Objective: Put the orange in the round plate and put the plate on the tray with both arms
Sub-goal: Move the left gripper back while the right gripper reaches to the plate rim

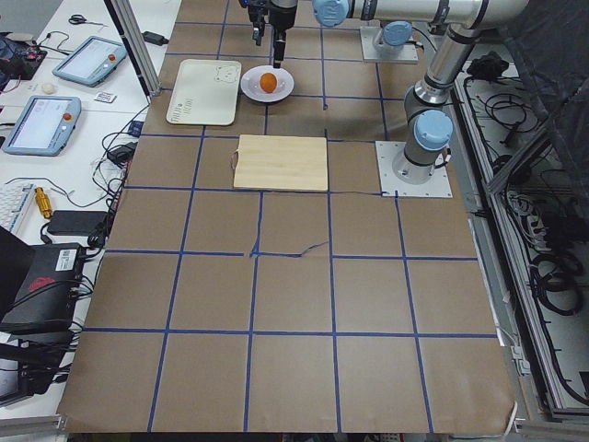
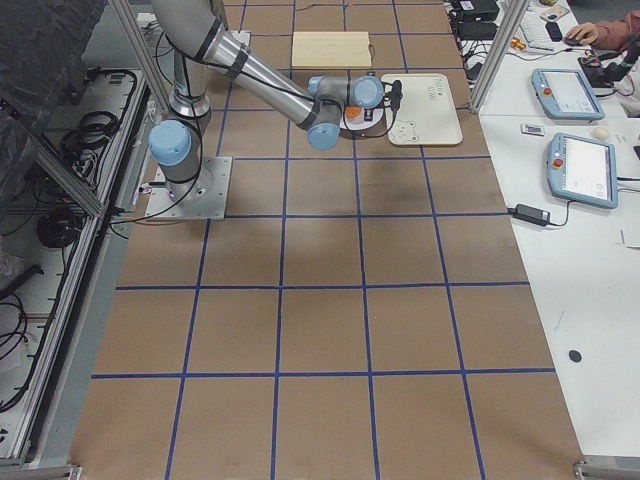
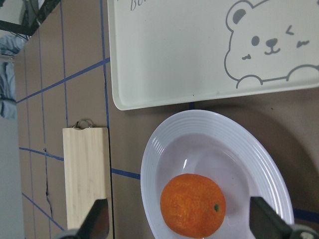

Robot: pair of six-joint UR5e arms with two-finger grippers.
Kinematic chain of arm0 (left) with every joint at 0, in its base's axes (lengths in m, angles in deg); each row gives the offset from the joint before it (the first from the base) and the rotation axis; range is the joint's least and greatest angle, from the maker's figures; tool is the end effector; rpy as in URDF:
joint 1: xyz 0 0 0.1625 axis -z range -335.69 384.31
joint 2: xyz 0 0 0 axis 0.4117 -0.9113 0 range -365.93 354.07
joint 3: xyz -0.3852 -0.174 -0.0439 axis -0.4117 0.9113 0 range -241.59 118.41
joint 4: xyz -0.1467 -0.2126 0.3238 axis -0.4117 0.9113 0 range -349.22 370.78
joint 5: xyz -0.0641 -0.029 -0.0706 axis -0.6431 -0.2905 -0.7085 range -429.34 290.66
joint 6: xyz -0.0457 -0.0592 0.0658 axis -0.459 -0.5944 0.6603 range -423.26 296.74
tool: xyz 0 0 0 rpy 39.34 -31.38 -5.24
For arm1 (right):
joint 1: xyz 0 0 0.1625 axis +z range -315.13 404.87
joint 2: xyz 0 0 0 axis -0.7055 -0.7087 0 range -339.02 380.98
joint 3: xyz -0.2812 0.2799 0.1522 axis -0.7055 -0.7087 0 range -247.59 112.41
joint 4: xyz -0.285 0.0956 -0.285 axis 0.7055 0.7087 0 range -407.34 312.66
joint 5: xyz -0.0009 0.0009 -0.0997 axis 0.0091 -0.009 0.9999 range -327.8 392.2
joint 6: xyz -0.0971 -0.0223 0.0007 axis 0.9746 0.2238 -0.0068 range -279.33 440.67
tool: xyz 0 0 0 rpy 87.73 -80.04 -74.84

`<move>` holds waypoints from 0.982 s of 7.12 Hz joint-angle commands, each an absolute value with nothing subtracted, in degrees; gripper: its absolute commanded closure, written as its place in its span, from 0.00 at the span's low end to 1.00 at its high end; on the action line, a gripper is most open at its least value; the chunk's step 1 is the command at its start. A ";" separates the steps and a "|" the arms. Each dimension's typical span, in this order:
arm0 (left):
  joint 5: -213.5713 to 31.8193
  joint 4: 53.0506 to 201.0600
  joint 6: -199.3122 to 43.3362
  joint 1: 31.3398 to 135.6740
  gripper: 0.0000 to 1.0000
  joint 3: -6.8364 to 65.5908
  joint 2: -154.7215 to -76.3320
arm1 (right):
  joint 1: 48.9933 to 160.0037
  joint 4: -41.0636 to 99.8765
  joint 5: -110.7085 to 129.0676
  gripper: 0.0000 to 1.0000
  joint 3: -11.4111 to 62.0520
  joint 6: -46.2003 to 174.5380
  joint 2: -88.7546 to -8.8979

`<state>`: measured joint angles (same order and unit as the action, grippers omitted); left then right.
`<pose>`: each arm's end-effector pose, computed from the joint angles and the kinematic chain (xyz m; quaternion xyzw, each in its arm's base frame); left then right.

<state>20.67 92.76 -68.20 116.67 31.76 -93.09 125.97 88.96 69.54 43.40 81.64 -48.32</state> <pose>-0.1531 -0.4770 0.4977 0.0225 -0.9976 0.0654 0.0041 0.1253 -0.5736 0.2470 0.0441 0.8946 -0.0740 0.4384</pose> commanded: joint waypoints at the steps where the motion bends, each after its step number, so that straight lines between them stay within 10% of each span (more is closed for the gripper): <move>1: 20.39 93.48 -68.09 116.33 0.00 31.75 -92.94 | 124.59 93.71 63.06 0.00 46.30 88.27 -43.81; 7: 20.31 93.48 -68.09 116.33 0.00 31.75 -92.94 | 121.07 93.11 59.54 0.00 52.29 94.91 -41.51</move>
